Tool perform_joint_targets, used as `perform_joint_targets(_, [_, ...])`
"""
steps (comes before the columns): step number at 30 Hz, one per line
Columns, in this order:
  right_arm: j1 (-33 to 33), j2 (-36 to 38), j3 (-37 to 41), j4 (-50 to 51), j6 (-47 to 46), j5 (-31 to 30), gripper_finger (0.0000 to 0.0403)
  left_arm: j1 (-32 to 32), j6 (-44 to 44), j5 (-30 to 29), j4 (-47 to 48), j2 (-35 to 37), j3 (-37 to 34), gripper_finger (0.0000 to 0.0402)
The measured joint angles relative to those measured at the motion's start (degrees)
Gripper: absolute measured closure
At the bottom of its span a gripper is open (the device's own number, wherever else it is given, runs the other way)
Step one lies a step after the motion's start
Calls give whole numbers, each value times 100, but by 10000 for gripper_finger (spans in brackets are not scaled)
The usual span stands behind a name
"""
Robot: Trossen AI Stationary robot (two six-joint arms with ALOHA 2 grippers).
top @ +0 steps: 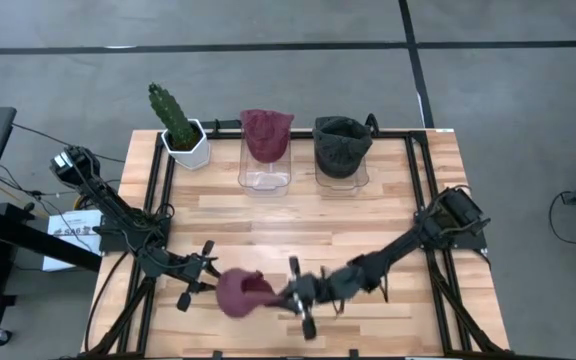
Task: Pick & Place hat
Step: Put the red cap into the transparent bin
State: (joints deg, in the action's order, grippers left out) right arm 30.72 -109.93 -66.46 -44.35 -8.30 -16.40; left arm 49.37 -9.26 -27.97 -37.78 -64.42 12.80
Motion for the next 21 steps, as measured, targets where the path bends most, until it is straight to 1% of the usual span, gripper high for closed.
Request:
perform_joint_targets(5, [-305, 2, 1080, -2350, -198, -95, 401, 0, 0, -12, -17, 0, 0, 304])
perform_joint_targets(7, [-343, 7, 1608, -3489, -145, -331, 400, 2, 0, 11, -11, 0, 0, 304])
perform_joint_targets(9, [-332, 24, 2194, -4578, 83, -733, 399, 4, 0, 13, -15, 0, 0, 304])
perform_joint_targets(10, [-301, 89, 2453, -4595, 195, -1010, 399, 4, -1, 11, -14, 0, 0, 304])
perform_joint_targets(12, [-189, 469, 2814, -4156, 334, -1957, 399, 2, -16, 9, -15, 0, 0, 304])
perform_joint_targets(13, [-112, 572, 2905, -4411, 409, -2201, 399, 3, -17, 12, -15, 0, 0, 304])
perform_joint_targets(14, [-45, 631, 2958, -4611, 583, -2227, 399, 5, -17, 16, -16, 0, 0, 304])
perform_joint_targets(15, [52, 683, 3033, -4605, 729, -2270, 399, 5, -16, 15, -24, -1, 0, 304])
perform_joint_targets(17, [222, 833, 3045, -4196, 1111, -2645, 399, -12, -17, 4, -43, -2, 0, 304])
perform_joint_targets(21, [576, 1102, 3142, -4308, 1873, -3846, 399, -31, -17, -22, -43, -4, 0, 304])
